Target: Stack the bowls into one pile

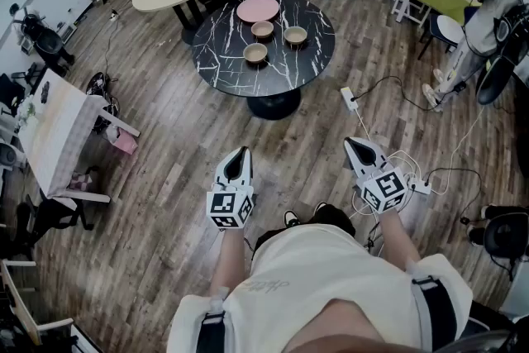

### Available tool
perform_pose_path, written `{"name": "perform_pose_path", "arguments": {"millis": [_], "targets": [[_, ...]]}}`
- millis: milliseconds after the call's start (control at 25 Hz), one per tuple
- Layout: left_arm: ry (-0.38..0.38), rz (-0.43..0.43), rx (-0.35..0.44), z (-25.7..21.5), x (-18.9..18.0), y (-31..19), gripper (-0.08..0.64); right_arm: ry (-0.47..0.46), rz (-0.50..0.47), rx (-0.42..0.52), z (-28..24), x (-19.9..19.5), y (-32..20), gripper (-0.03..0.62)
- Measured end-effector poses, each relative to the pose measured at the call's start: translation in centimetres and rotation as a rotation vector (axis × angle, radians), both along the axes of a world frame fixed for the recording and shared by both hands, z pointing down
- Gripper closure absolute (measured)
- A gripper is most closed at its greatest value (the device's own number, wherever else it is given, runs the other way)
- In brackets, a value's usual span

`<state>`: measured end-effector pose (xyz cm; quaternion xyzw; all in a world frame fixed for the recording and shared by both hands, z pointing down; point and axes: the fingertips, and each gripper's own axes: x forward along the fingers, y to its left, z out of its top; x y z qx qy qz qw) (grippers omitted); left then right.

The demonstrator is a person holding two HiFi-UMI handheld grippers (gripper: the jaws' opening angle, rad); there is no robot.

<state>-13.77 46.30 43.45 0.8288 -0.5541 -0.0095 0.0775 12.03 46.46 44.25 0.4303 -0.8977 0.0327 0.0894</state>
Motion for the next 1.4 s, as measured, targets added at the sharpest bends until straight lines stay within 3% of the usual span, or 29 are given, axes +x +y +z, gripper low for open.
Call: {"name": "perform_pose_path", "arguments": {"millis": [480, 680, 800, 840, 880, 920, 960, 1400], "targets": [[0.028, 0.004, 0.001, -0.7, -0.2, -1.5, 0.531, -0.067, 0.018, 0.008, 0.6, 0.2, -2.1, 0.587], [0.025, 0.007, -0.014, -0.1, -0.1, -1.6, 0.531, -0.051, 0.029, -0.005, 1.1, 0.7, -2.5, 0.587], [0.036, 0.008, 0.017, -0.6, -0.2, -1.6, 0.529, -0.049, 0.052, 0.009, 0.8, 1.1, -3.1, 0.583], [0.037, 0.007, 0.033, -0.8, -0.2, -1.5, 0.527, -0.040, 0.058, 0.017, 0.8, 1.3, -3.2, 0.564], [0.035, 0.003, 0.042, -0.8, -0.2, -1.5, 0.497, -0.028, 0.062, 0.021, 0.7, 1.5, -3.3, 0.487], [0.033, -0.001, 0.041, -0.7, -0.2, -1.6, 0.420, -0.015, 0.061, 0.023, 0.8, 1.6, -3.4, 0.413], [0.035, -0.005, 0.034, -0.5, -0.3, -1.7, 0.380, -0.006, 0.059, 0.023, 0.8, 1.7, -3.4, 0.408], [0.039, 0.008, -0.026, 1.8, -0.4, -2.7, 0.379, 0.021, 0.070, 0.005, 1.2, 2.5, -1.9, 0.410]]}}
